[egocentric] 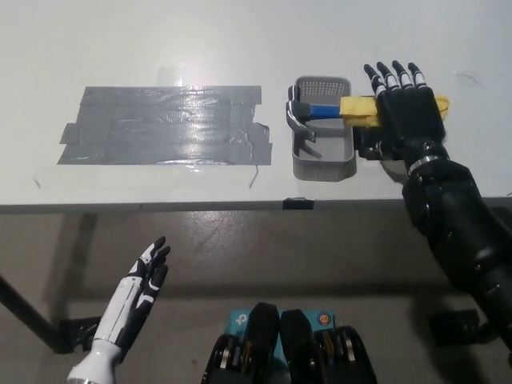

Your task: The robot picks the hammer with right hand and hits the black area on the desk and places it back.

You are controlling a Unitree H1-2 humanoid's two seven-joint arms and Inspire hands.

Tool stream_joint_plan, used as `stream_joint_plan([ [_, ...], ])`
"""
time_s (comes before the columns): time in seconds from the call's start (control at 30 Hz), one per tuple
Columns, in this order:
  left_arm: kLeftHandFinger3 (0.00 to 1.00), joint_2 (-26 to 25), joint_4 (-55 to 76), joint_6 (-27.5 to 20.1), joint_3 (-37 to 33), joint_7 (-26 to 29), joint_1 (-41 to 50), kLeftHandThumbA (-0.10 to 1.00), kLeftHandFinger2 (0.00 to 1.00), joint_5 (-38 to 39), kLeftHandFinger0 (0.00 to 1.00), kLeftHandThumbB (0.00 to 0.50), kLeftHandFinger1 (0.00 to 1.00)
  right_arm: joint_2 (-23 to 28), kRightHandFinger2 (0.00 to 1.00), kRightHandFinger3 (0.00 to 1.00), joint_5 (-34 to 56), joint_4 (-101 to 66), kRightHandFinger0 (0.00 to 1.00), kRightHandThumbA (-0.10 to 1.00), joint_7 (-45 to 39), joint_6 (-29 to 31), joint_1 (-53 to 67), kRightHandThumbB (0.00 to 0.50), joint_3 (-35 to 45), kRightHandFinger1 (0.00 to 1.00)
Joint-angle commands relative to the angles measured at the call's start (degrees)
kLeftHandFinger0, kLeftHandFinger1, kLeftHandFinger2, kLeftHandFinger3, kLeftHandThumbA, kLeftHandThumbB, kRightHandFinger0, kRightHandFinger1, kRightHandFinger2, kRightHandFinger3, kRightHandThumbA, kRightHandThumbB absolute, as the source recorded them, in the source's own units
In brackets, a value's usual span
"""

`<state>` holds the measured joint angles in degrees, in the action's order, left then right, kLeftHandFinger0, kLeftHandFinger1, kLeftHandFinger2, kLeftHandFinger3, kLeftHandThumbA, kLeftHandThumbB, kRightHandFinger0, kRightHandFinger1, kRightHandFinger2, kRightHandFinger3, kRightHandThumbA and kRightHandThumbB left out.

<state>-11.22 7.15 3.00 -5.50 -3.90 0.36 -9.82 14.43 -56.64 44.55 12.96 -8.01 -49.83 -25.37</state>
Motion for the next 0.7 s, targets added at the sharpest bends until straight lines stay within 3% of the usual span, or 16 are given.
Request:
stream_joint_plan([
  [0.0,1.0,-0.2,2.0,-0.3,0.4,-0.4,-1.1,1.0,1.0,-0.1,1.0,0.01,1.0,-0.1,1.0,1.0,1.0,1.3,1.0,0.93,3.0,0.9,-4.6,0.438,-0.3,1.0],
  [0.13,1.0,-0.3,1.9,-0.6,0.4,-0.4,-1.2,1.0,1.0,-0.2,1.0,0.005,1.0,-0.6,1.0,1.0,1.5,2.9,1.0,0.91,4.5,1.6,-5.1,0.439,-0.5,1.0],
  [0.23,1.0,-0.3,1.9,-0.6,0.4,-0.4,-1.3,1.0,1.0,-0.3,1.0,0.009,1.0,-1.1,1.0,1.0,1.5,5.4,1.0,0.79,12.4,4.7,-5.4,0.474,-0.4,1.0],
  [0.27,1.0,-0.3,2.0,-0.5,0.3,-0.4,-1.2,1.0,1.0,-0.3,1.0,0.008,1.0,-1.7,0.92,1.0,1.9,7.7,1.0,0.66,17.9,7.4,-5.5,0.49,-0.2,0.94],
  [0.3,1.0,-0.2,1.9,-0.4,0.3,-0.4,-1.2,1.0,1.0,-0.3,1.0,0.01,1.0,-2.1,0.61,0.74,0.6,11.5,0.58,0.55,24.1,9.6,-6.2,0.435,-1.4,0.55],
  [0.33,1.0,-0.2,1.8,-0.5,0.3,-0.3,-1.3,1.0,1.0,-0.4,1.0,0.012,1.0,-2.4,0.39,0.51,0.0,12.8,0.24,0.42,25.6,9.3,-6.5,0.359,-2.0,0.25],
  [0.37,1.0,-0.1,2.0,-0.2,0.3,-0.3,-1.3,1.0,1.0,-0.5,1.0,0.022,1.0,-3.1,0.17,0.3,-1.1,15.8,0.01,0.07,29.7,9.3,-6.8,0.29,-3.2,0.01],
  [0.4,1.0,-0.1,2.1,-0.1,0.2,-0.3,-1.4,1.0,1.0,-0.5,1.0,0.023,1.0,-3.3,0.09,0.16,-1.2,17.0,0.0,-0.07,30.6,9.8,-6.8,0.289,-3.6,0.0],
  [0.43,1.0,-0.1,2.1,0.0,0.2,-0.3,-1.5,1.0,1.0,-0.5,1.0,0.022,1.0,-3.4,0.2,0.14,-1.2,17.7,0.0,-0.1,30.8,10.0,-6.9,0.272,-4.0,0.0],
  [0.47,1.0,-0.2,2.2,0.0,0.2,-0.4,-1.4,1.0,1.0,-0.5,1.0,0.023,1.0,-3.5,0.38,0.23,-1.0,18.2,0.0,-0.1,30.3,10.3,-6.6,0.274,-4.2,0.06],
  [0.53,1.0,-0.3,2.3,0.0,0.3,-0.4,-1.6,1.0,1.0,-0.5,1.0,0.023,1.0,-3.7,0.63,0.51,-0.5,19.8,0.0,-0.1,30.3,11.3,-6.8,0.283,-4.7,0.2],
  [0.57,1.0,-0.4,2.2,0.0,0.3,-0.4,-1.7,1.0,1.0,-0.5,1.0,0.024,1.0,-3.6,0.69,0.6,-0.7,20.4,0.0,-0.1,30.7,11.2,-6.7,0.265,-5.2,0.23],
  [0.6,1.0,-0.5,2.0,-0.2,0.4,-0.4,-1.9,1.0,1.0,-0.4,1.0,0.023,1.0,-3.7,0.68,0.65,-0.7,21.2,0.0,-0.1,31.3,11.3,-6.9,0.263,-5.5,0.22],
  [0.67,1.0,-0.5,1.9,-0.4,0.5,-0.4,-1.9,1.0,1.0,-0.3,1.0,0.022,1.0,-3.5,0.7,0.67,-0.5,22.0,0.0,-0.1,32.2,11.8,-7.0,0.252,-6.0,0.24],
])
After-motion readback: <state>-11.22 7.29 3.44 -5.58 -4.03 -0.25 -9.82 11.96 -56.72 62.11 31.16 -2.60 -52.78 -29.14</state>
